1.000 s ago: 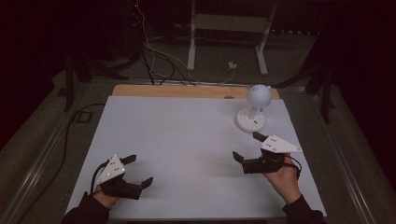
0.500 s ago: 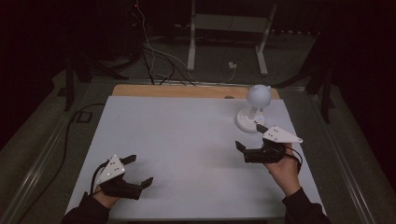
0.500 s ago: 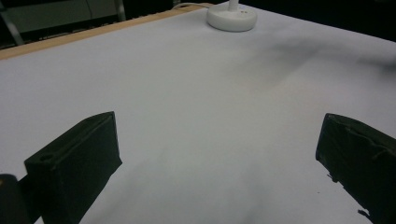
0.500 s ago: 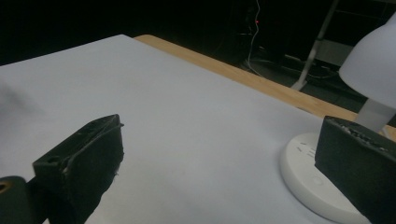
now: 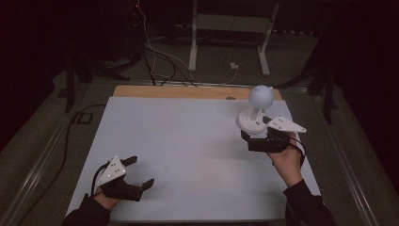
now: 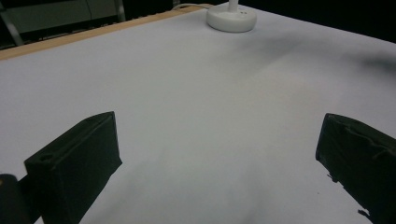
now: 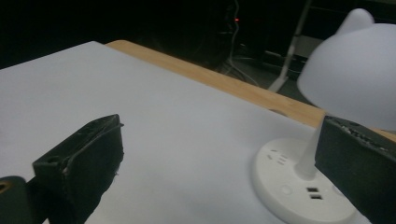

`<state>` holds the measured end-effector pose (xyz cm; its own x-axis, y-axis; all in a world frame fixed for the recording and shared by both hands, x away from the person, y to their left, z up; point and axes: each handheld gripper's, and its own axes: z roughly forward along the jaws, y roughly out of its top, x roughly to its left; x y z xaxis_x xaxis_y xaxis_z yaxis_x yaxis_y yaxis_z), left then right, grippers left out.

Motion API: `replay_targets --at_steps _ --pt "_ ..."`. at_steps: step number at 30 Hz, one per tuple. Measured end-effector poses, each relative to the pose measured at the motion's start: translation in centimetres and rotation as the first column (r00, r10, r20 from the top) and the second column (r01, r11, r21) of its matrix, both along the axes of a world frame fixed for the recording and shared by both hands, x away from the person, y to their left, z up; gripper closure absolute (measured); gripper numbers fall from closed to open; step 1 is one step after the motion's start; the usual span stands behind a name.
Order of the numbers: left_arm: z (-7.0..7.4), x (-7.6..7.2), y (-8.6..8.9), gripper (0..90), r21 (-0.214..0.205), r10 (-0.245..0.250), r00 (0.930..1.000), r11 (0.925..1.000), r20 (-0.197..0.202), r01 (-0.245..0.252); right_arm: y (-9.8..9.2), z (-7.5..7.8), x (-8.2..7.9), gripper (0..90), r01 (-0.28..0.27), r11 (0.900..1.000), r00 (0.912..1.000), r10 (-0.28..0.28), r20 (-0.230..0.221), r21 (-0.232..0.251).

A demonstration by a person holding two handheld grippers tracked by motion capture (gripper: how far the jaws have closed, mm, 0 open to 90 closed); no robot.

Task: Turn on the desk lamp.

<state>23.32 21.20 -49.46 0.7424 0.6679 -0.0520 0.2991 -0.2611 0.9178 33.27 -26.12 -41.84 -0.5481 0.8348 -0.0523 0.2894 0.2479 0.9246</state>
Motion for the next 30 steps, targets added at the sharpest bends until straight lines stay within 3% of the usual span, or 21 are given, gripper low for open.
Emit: replay_targets --at_steps 11,18,30 --pt "0.0 0.0 0.0 0.3 -0.006 -0.001 1.0 1.0 0.0 0.001 -0.4 -0.8 2.9 0.7 0.039 0.9984 0.9981 -0.037 -0.05 0.04" --pt "0.0 0.0 0.1 0.3 -0.005 0.0 1.0 1.0 -0.003 0.0 -0.5 -1.7 4.5 0.7 0.084 0.9961 0.9949 -0.083 -0.057 0.025" --pt "0.0 0.0 0.1 0.3 -0.007 -0.001 1.0 1.0 -0.004 0.001 -1.5 -3.0 5.8 2.8 0.156 0.9873 0.9851 -0.153 -0.079 0.032"
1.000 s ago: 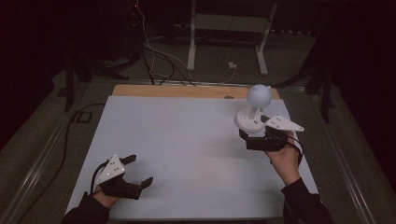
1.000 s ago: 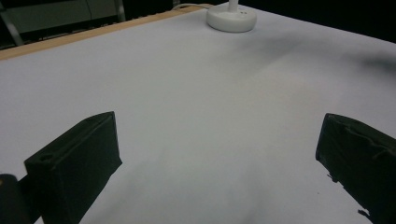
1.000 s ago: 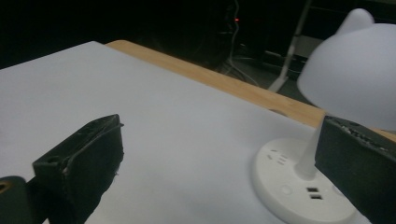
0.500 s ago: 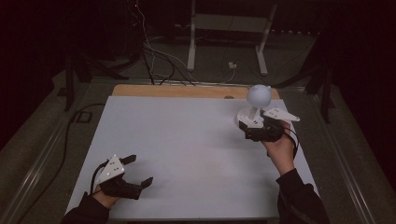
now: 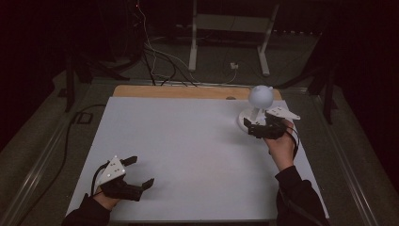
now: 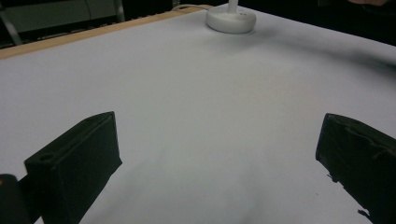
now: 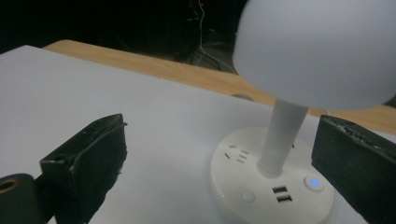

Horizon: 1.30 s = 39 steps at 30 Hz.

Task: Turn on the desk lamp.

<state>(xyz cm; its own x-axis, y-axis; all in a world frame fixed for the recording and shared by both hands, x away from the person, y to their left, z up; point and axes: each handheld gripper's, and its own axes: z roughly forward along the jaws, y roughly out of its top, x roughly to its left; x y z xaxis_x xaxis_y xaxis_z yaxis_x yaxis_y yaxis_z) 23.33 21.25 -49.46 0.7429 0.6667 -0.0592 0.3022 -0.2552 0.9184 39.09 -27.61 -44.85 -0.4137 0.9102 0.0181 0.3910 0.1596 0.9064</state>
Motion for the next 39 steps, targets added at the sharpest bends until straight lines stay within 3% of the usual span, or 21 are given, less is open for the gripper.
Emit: replay_targets --at_steps 3,5,7,14,18,20,22,27,39 --pt "0.0 0.0 0.0 0.3 0.0 -0.002 1.0 1.0 0.001 0.002 0.0 -0.5 0.4 2.9 0.035 0.9993 0.9992 -0.035 -0.016 -0.01" --pt "0.0 0.0 0.0 0.3 -0.001 -0.001 1.0 1.0 0.0 0.001 0.0 -0.7 0.6 8.5 0.079 0.9967 0.9965 -0.08 -0.025 -0.013" --pt "0.0 0.0 0.0 0.3 0.0 -0.001 1.0 1.0 0.0 0.001 0.0 -0.9 0.8 13.0 0.099 0.9951 0.9947 -0.099 -0.028 -0.007" --pt "0.0 0.0 0.0 0.3 0.002 -0.002 1.0 1.0 -0.001 0.002 0.3 -1.5 1.3 15.8 0.137 0.9904 0.9899 -0.138 -0.035 -0.017" --pt "0.0 0.0 0.0 0.3 0.001 -0.001 1.0 1.0 -0.001 0.001 0.4 -1.7 1.4 26.3 0.166 0.9859 0.9855 -0.167 -0.032 -0.022" --pt "0.0 0.0 0.0 0.3 0.006 0.0 1.0 1.0 0.001 0.0 0.4 -1.7 1.6 37.1 0.197 0.9796 0.9794 -0.199 -0.037 -0.039" --pt "0.0 0.0 0.0 0.3 0.002 -0.001 1.0 1.0 0.0 0.001 0.3 -1.7 1.6 39.4 0.204 0.9783 0.9777 -0.206 -0.043 -0.034" --pt "0.0 0.0 0.0 0.3 -0.002 -0.003 1.0 1.0 0.002 0.003 0.1 -2.0 2.0 61.1 0.237 0.9711 0.9677 -0.239 -0.081 -0.028" --pt "0.0 0.0 0.0 0.3 -0.003 -0.002 1.0 1.0 0.0 0.002 0.5 -2.6 2.3 76.7 0.253 0.9657 0.9603 -0.258 -0.105 -0.057"
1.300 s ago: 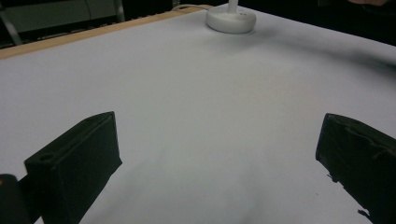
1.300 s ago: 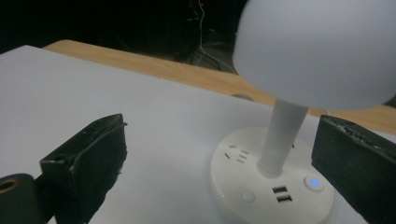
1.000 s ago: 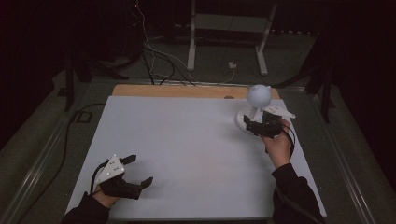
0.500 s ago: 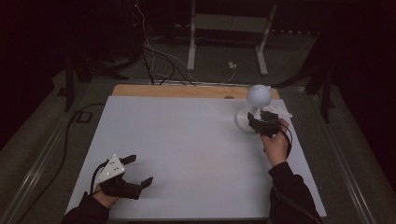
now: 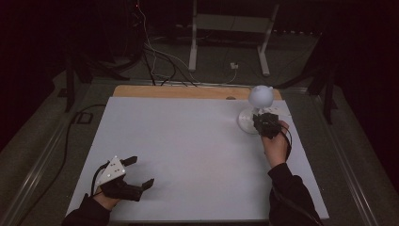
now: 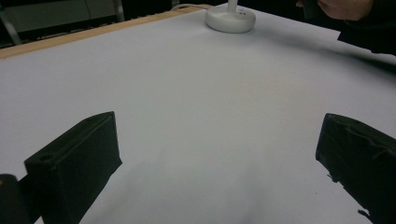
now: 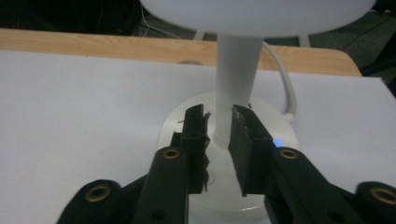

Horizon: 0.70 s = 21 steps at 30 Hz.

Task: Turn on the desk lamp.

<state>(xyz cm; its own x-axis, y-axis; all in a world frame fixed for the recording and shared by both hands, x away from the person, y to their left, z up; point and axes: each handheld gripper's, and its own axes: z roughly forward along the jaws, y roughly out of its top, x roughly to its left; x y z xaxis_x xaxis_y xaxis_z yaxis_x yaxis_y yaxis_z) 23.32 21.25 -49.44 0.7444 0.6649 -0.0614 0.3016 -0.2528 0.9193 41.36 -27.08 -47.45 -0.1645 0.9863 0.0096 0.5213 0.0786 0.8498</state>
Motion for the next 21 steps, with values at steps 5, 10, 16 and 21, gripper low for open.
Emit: replay_targets --at_steps 5,10,16,21 --pt "0.0 0.0 0.0 0.3 0.0 0.001 1.0 1.0 0.003 -0.001 0.2 -0.7 0.3 79.9 -0.004 0.9999 0.9995 0.004 -0.03 -0.01" --pt "0.0 0.0 0.0 0.3 0.0 0.0 1.0 1.0 0.001 0.0 0.5 -1.3 0.5 84.2 -0.008 0.9998 0.9979 0.007 -0.064 -0.02" --pt "0.0 0.0 0.0 0.3 -0.004 0.002 1.0 1.0 0.001 -0.002 0.7 -1.9 0.7 88.5 -0.001 0.9992 0.9962 -0.003 -0.087 -0.039" --pt "0.0 0.0 0.0 0.3 -0.001 -0.001 1.0 1.0 -0.001 0.001 0.6 -2.3 0.9 88.4 -0.01 0.9987 0.9938 0.005 -0.111 -0.05"
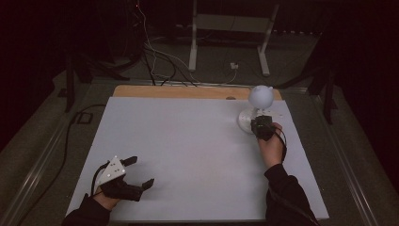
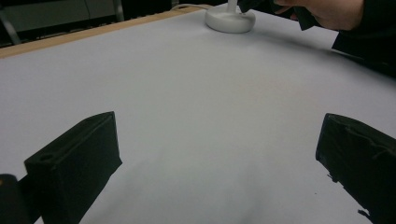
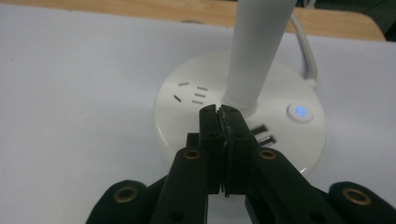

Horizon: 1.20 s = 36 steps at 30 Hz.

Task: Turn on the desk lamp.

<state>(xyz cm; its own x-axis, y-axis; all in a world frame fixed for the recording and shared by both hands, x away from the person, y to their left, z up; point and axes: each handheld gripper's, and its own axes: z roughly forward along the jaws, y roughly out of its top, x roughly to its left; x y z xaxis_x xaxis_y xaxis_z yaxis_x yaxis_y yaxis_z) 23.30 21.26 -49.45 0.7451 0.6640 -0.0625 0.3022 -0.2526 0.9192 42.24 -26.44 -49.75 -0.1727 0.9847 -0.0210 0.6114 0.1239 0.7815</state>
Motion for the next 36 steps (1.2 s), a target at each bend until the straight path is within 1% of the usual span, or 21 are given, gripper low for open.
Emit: replay_targets --at_steps 3,11,12,14,17,19,23,25,29,32,34,35,36 --pt "0.0 0.02 0.02 0.3 -0.003 0.003 1.0 1.0 -0.002 -0.003 -0.06 -0.25 0.03 88.5 -0.003 0.9999 1.0 0.003 -0.002 -0.012" --pt "-0.02 0.02 0.01 0.3 -0.001 0.0 1.0 1.0 -0.003 0.0 -0.02 -0.6 0.1 89.9 0.0 0.9999 1.0 0.0 0.003 -0.017" --pt "-0.01 0.03 0.01 0.3 -0.001 0.0 1.0 1.0 -0.005 0.0 0.04 -0.6 0.11 89.8 -0.005 0.9997 1.0 0.005 0.003 -0.023" --pt "-0.02 0.05 0.02 0.3 -0.001 0.0 1.0 1.0 -0.005 0.0 0.18 -0.6 0.12 89.9 -0.019 0.9985 0.9998 0.02 0.007 -0.05" --pt "-0.04 0.03 -0.01 0.3 0.003 -0.003 1.0 1.0 -0.006 0.003 0.3 -0.59 0.08 90.0 -0.028 0.9974 0.9996 0.028 0.007 -0.066" --pt "-0.03 0.04 -0.02 0.3 0.001 -0.004 1.0 1.0 -0.005 0.004 0.36 -0.61 0.06 90.0 -0.028 0.9968 0.9995 0.029 0.009 -0.075" --pt "-0.05 0.05 -0.02 0.3 0.003 -0.004 1.0 1.0 -0.007 0.004 0.38 -0.67 0.01 90.0 -0.018 0.9976 0.9998 0.018 0.012 -0.067" --pt "-0.04 0.05 -0.04 0.3 0.002 -0.005 1.0 1.0 -0.007 0.005 0.5 -0.7 -0.04 90.0 -0.018 0.9965 0.9997 0.019 0.013 -0.082" --pt "-0.02 -0.01 -0.05 0.3 0.005 -0.006 1.0 1.0 -0.006 0.006 0.49 -0.86 -0.18 90.0 0.001 0.9983 0.9997 0.001 0.025 -0.059" --pt "-0.04 0.04 -0.03 0.3 0.002 -0.005 1.0 1.0 -0.008 0.005 0.51 -0.87 -0.18 90.0 -0.004 0.9978 0.9996 0.006 0.027 -0.066" --pt "-0.04 0.04 -0.02 0.3 0.002 -0.004 1.0 1.0 -0.007 0.004 0.15 -0.71 0.03 90.0 -0.003 0.9996 0.9999 0.004 0.014 -0.028" --pt "-0.03 0.03 -0.02 0.3 0.002 -0.004 1.0 1.0 -0.007 0.004 0.0 -0.52 0.02 89.9 -0.002 0.9999 0.9998 0.002 0.018 -0.01" --pt "-0.03 0.06 -0.01 0.3 0.0 -0.003 1.0 1.0 -0.006 0.003 -0.07 -0.26 -0.03 89.9 -0.004 1.0 0.9994 0.004 0.033 0.004"
